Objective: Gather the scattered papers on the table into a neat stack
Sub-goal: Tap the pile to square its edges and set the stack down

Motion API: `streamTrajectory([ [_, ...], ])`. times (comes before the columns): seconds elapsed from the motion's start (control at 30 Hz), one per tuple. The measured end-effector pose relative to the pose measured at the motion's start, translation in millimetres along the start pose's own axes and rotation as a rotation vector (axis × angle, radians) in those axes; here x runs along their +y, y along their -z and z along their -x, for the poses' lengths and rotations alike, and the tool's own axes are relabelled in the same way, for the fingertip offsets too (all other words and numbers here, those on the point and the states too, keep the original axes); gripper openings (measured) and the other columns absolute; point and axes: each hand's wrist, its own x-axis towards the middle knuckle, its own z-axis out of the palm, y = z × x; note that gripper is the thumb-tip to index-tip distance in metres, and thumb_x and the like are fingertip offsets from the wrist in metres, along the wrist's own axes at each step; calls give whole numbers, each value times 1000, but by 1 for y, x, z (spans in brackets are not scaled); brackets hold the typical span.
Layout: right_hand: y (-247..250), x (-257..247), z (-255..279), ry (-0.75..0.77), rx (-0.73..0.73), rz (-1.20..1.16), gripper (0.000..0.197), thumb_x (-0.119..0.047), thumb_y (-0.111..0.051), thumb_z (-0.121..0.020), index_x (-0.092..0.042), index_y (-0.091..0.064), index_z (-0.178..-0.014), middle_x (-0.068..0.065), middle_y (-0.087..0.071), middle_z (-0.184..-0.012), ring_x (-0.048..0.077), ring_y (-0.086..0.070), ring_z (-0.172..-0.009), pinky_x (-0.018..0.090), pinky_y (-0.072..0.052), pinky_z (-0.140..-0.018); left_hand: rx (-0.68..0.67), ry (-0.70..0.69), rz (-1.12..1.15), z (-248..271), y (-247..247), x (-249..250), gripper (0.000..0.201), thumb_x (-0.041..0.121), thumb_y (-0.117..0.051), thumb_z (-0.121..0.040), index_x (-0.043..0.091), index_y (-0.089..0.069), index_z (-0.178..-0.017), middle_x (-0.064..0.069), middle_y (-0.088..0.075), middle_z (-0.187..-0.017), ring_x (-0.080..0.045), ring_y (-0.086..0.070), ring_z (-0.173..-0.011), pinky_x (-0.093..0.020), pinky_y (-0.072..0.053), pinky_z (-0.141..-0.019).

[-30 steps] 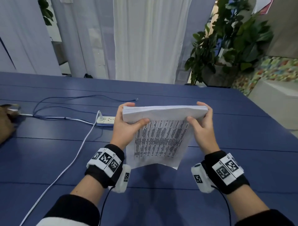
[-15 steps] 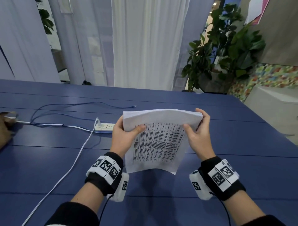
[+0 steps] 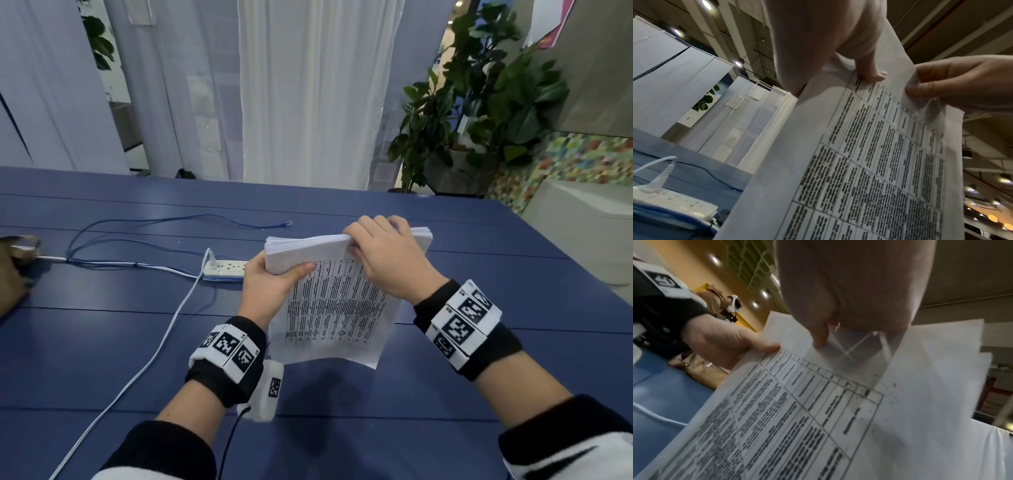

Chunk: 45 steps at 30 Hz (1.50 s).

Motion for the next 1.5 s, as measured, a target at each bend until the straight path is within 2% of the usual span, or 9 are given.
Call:
streamTrajectory([
  [0.07, -1, 2, 0, 10, 43, 16, 16, -19, -40, -85, -16, -56, -86, -2, -57, -76, 24, -56, -69, 31, -23, -71, -16, -19, 1, -1, 0, 5, 23, 1, -75, -70, 17, -66, -83, 9, -71, -78, 2, -68, -72, -11, -51, -64],
  [0.17, 1, 4, 0, 34, 48, -9, 6, -16, -49, -83, -17, -55, -85, -3, -56, -74, 22, -53, -66, 31, -19, -66, -58, -105, -36, -3, -2, 18, 13, 4, -71, -76, 17, -69, -79, 14, -71, -68, 3, -65, -69, -10, -50, -64],
  [0.5, 26, 29, 15, -108, -162, -109, 22, -38, -46, -94, -18, -55, -95, -9, -58, -91, 14, -48, -85, 30, -20, -78, -117, -190, -63, -2, 4, 29, 18, 3, -64, -83, 18, -70, -87, 18, -71, -67, 6, -64, -66, -8, -48, -62],
  [0.7, 22, 59, 33, -240, -133, -412, 17, -22, -50, -95, -9, -61, -94, 1, -63, -91, 18, -49, -82, 27, -30, -72, -152, -228, -85, -4, 7, 28, 21, 2, -65, -81, 20, -69, -89, 15, -74, -82, 0, -67, -83, -15, -53, -75],
  [0.83, 17, 56, 36, -314, -58, -641, 12, -14, -50, -95, -9, -60, -100, -9, -54, -87, 21, -54, -90, 13, -38, -73, -126, -316, -138, -3, 6, 26, 21, -1, -62, -83, 19, -66, -80, 22, -70, -77, 7, -63, -79, -8, -46, -75],
  [1.0, 10, 53, 37, -125, 24, -439, 44, -24, -33, -95, -21, -45, -137, -2, -42, -94, 15, -43, -86, 24, -38, -79, -84, -406, -197, -6, 5, 19, 24, 0, -65, -81, 24, -63, -83, 24, -70, -83, 6, -63, -85, -9, -45, -80],
  [1.1, 2, 53, 41, -109, 75, -405, 52, -32, -26, -90, -22, -43, -138, 5, -41, -96, 12, -37, -88, 29, -41, -76, -75, -411, -204, -7, 7, 12, 29, 2, -70, -76, 27, -62, -90, 20, -71, -94, -5, -65, -97, -17, -49, -85],
  [1.27, -9, 54, 37, -106, 157, -367, 47, -18, -31, -92, -18, -46, -136, 4, -42, -94, 7, -34, -86, 27, -39, -73, 0, -480, -287, -11, 2, 8, 44, -4, -65, -80, 28, -47, -105, 39, -53, -103, 15, -50, -102, -7, -35, -96],
  [1.5, -15, 54, 32, -106, 207, -357, 41, 2, -43, -90, -10, -55, -128, 8, -46, -85, 13, -36, -81, 18, -33, -73, -47, -254, -121, -14, -2, 10, 45, -8, -58, -85, 16, -35, -116, 12, -51, -86, 7, -60, -68, -7, -47, -65],
])
